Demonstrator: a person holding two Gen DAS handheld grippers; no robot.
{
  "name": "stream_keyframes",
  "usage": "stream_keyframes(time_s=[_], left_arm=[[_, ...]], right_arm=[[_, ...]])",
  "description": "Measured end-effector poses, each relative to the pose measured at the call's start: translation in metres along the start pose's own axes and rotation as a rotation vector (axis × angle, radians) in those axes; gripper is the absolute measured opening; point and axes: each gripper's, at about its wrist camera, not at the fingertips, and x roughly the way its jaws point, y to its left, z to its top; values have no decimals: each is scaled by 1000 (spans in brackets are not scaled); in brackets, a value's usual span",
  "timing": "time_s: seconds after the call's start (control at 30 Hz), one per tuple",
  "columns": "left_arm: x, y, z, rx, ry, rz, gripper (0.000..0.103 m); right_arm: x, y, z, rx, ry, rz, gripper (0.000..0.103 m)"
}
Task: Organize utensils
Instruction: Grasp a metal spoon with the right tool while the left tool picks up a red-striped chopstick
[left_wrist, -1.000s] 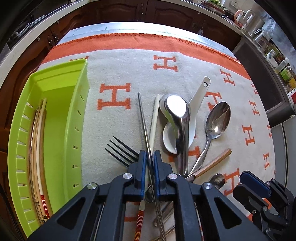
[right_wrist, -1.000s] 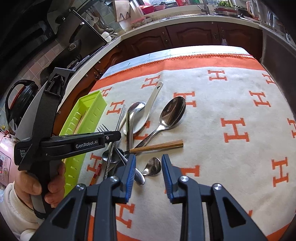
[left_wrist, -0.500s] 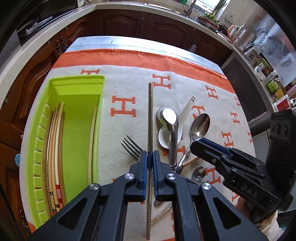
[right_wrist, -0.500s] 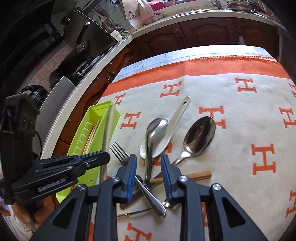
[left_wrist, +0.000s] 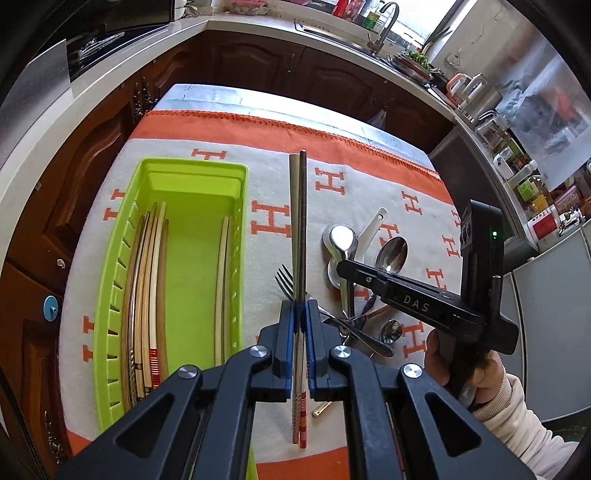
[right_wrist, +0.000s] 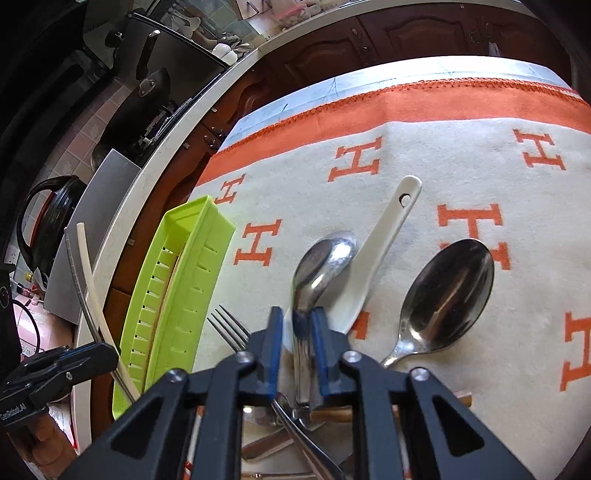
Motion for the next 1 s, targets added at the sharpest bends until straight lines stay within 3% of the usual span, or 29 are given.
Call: stream_keyframes(time_s=[0.13,0.5,0.83,0.93,1.0], left_arm=[[5,4,-2,-6,-7,-2,3],[58,14,-10,-73,68,-1,3],[83,-9,-7,23,114,81,4],[83,-13,-9,44,135,90,8],[81,-16,-11,53,144,93,17]], right_arm=[[-3,11,-2,-48,-34,-22,3],[-30,27,-12,-96,-86,-10,3],[-30,25,-25,-79,-58,-10,3],[-33,23,-26,-77,-62,-14,3],[-35,23,-26,-77,-67,-15,3]])
